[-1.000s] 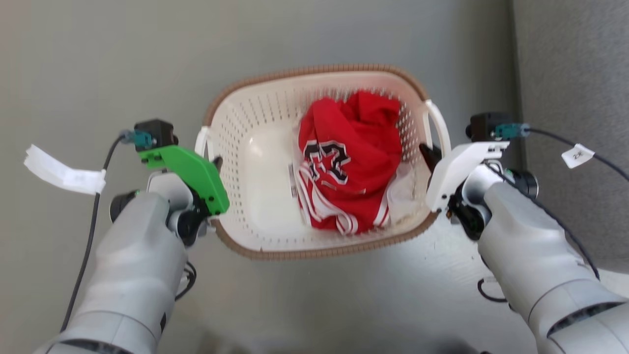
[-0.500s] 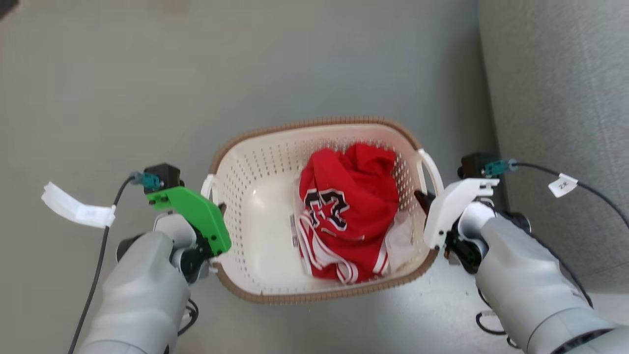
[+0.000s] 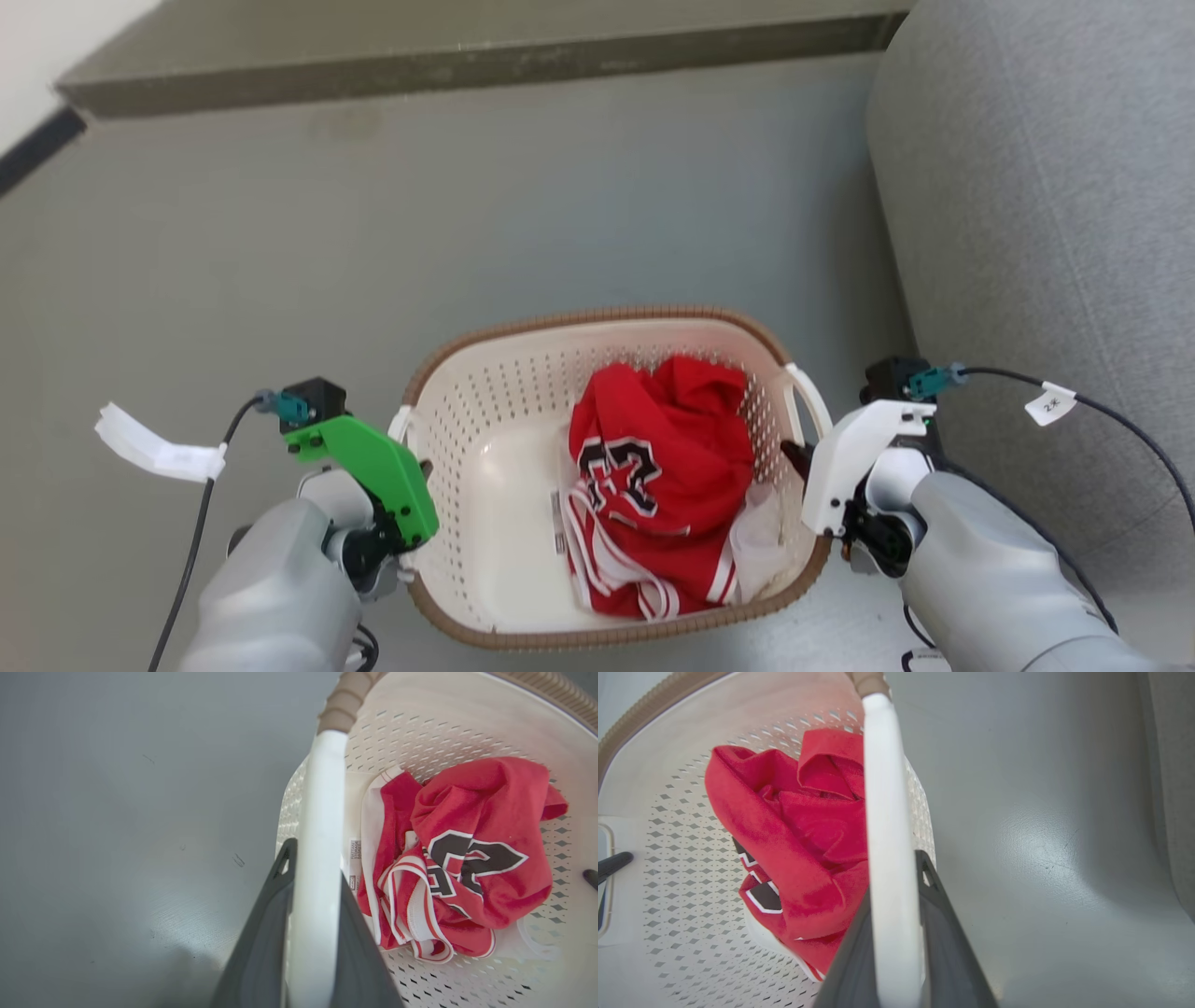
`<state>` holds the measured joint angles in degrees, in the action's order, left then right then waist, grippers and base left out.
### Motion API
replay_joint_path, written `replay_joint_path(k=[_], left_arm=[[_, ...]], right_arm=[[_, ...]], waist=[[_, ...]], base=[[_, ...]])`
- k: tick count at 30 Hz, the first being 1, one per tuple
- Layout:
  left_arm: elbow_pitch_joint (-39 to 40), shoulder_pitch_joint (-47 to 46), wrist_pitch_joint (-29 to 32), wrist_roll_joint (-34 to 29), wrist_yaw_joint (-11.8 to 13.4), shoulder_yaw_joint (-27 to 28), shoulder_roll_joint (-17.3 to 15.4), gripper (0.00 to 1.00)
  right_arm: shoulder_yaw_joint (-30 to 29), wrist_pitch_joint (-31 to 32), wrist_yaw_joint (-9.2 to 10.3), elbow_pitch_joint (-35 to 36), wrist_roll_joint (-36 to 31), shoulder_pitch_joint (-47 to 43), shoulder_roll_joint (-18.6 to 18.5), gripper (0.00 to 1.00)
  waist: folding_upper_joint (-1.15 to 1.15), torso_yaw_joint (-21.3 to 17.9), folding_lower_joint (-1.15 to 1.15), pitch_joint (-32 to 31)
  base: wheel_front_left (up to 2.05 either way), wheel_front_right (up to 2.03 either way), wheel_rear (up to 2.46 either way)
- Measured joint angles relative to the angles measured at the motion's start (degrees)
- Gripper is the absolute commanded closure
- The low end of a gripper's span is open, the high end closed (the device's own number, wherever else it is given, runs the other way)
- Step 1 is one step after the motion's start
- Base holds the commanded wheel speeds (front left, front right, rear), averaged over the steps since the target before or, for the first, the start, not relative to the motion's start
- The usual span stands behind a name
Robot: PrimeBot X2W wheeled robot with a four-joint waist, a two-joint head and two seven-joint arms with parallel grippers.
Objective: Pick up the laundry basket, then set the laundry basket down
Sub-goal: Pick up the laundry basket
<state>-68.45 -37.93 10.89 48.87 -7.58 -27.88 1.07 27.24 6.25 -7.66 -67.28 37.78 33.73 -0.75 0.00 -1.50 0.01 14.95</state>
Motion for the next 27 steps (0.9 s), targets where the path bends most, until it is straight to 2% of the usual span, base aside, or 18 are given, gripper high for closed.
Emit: replay_joint_path(k=[27], left_arm=[[-1.4, 5.45, 5.08, 2.88, 0.0, -0.62, -0.62, 1.0]], right_arm=[[4.12, 6.28, 0.16, 1.12, 6.27, -5.69, -0.02, 1.0]], waist=[[0.0, -1.21, 0.0, -12.04]], base=[[0.0, 0.0, 0.0]])
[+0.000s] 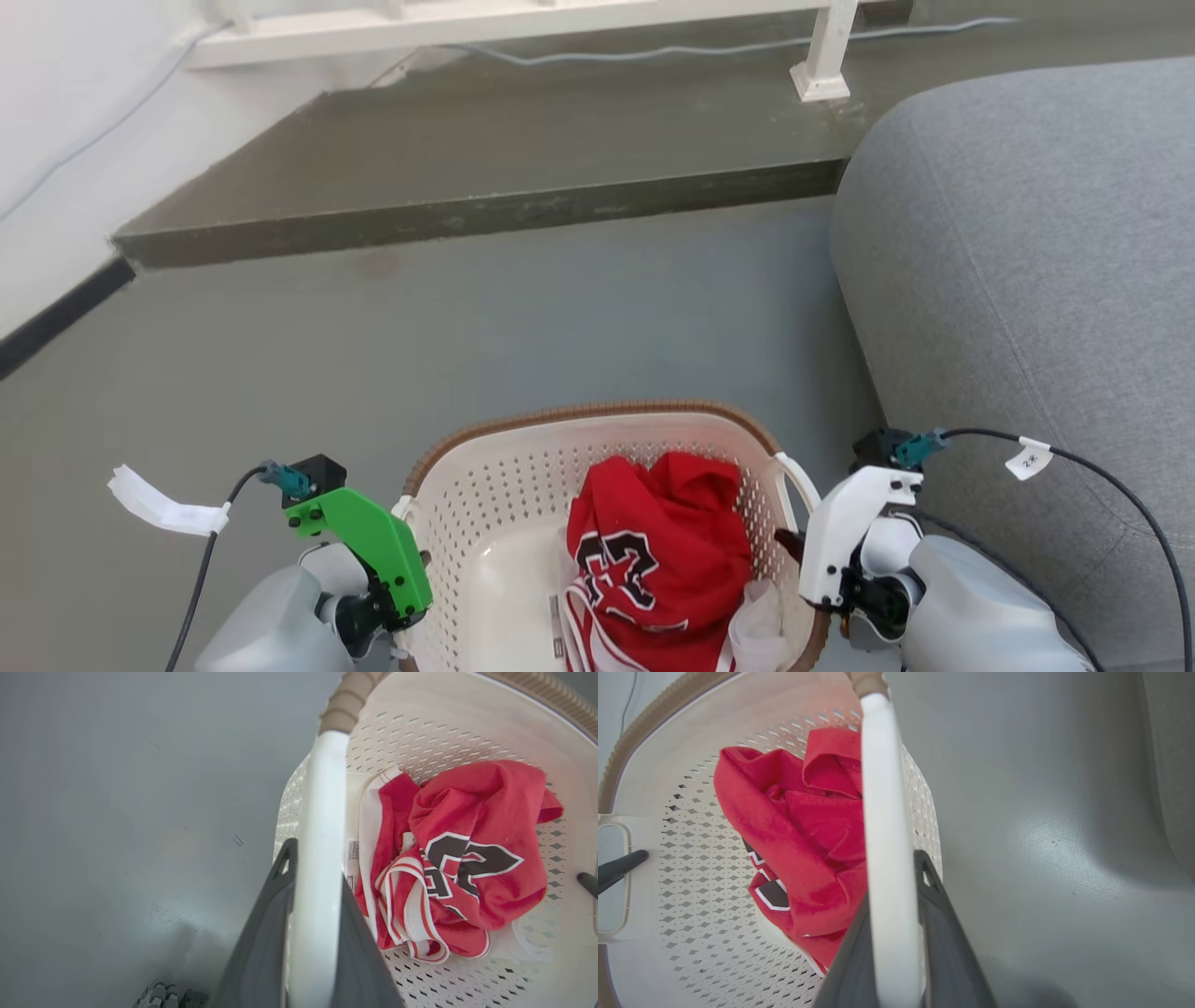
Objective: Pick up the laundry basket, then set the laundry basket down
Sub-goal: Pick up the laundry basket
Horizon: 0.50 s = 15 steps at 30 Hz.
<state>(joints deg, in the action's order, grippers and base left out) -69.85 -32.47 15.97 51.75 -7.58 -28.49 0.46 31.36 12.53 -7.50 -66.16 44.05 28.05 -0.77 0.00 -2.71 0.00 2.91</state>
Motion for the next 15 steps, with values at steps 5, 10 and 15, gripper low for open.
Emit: replay_joint_path(k=[5, 10, 15], left_arm=[[-0.02, 0.29, 0.92, 0.11, 0.0, -0.26, -0.2, 1.0], [0.0, 0.73, 1.63, 0.52, 0.01, -0.64, -0.23, 1.0], [-0.01, 1.4, 2.13, 0.68, 0.01, -0.82, -0.34, 1.0]], right_arm=[[0.47, 0.71, 0.01, 0.02, 1.04, -0.53, 0.01, 1.0], [0.67, 1.09, 0.01, -0.15, 1.43, -0.98, 0.0, 1.0], [1.04, 1.36, 0.01, -0.31, 2.01, -1.58, 0.01, 1.0]], waist=[[0.0, -0.2, 0.0, -1.46], [0.0, -0.24, 0.0, -2.63], [0.0, -0.19, 0.0, -3.13]], base=[[0.0, 0.0, 0.0], [0.0, 0.0, 0.0], [0.0, 0.0, 0.0]])
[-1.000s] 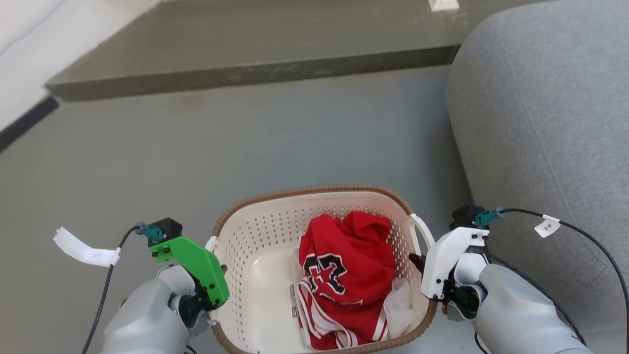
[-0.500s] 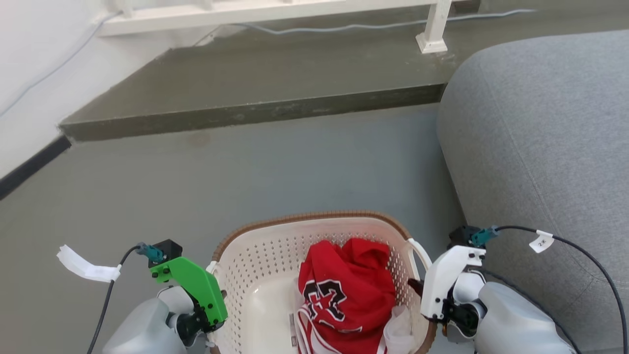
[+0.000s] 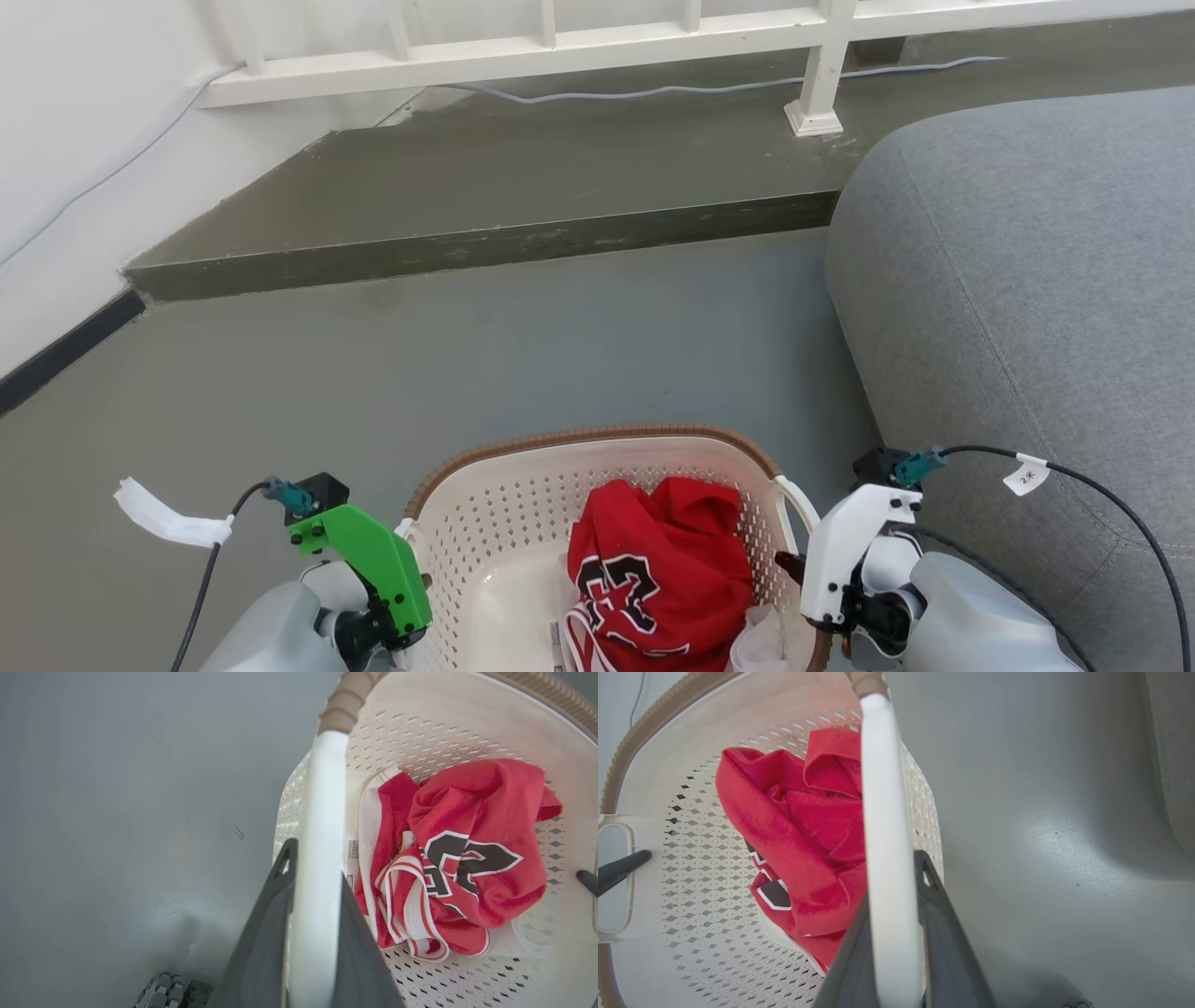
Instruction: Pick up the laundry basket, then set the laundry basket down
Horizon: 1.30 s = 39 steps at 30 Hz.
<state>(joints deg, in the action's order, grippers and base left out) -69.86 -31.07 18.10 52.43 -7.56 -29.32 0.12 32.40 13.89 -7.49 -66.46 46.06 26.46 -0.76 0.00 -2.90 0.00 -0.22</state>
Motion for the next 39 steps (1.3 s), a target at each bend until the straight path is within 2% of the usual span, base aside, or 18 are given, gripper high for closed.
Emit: replay_joint_path(k=[39], left_arm=[[0.09, 0.29, 0.51, 1.21, 0.0, -0.42, -0.31, 1.0]], right_arm=[[2.46, 0.11, 0.0, -0.47, 2.6, 0.02, 0.0, 1.0]], waist=[[0.0, 0.13, 0.0, -0.39]], base=[[0.0, 0.0, 0.0]])
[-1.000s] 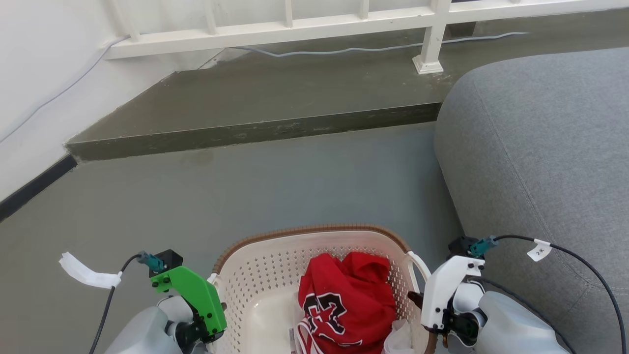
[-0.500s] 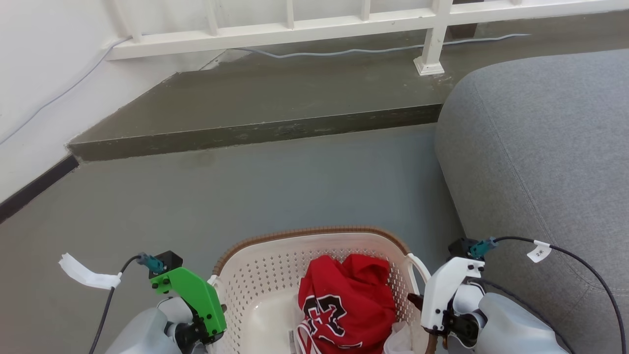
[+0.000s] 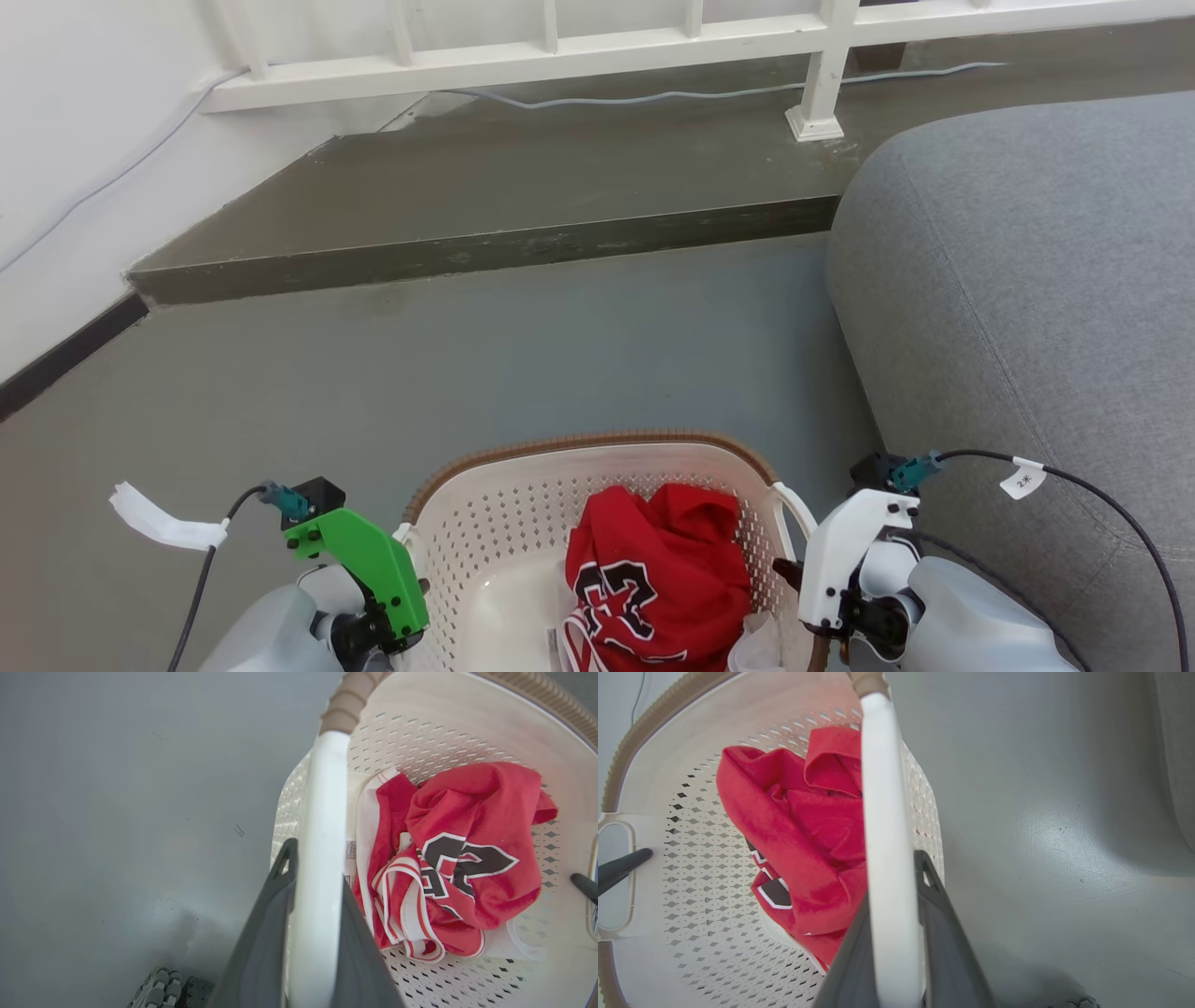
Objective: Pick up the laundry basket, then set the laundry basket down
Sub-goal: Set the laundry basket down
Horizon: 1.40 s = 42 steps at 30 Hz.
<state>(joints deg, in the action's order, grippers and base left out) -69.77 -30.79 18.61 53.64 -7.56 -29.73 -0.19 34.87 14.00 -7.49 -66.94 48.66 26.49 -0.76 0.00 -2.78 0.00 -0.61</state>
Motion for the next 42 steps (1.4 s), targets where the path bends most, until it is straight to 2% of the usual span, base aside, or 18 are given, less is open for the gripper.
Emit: replay_joint_path(k=[18, 42], left_arm=[[1.19, -0.18, -1.27, 0.13, -0.01, -0.18, -0.65, 1.0], [3.68, -10.8, -8.35, -1.51, 0.0, -0.19, -2.03, 1.0]], right_arm=[[0.94, -0.84, 0.01, 0.25, 0.31, 1.79, -0.02, 1.0], [1.81, -7.79, 1.03, 1.51, -2.24, 13.7, -0.47, 1.0]], waist=[[0.0, 0.24, 0.0, 3.27], [0.0, 0.74, 0.0, 18.47]], base=[[0.0, 0.0, 0.0], [0.0, 0.0, 0.0]])
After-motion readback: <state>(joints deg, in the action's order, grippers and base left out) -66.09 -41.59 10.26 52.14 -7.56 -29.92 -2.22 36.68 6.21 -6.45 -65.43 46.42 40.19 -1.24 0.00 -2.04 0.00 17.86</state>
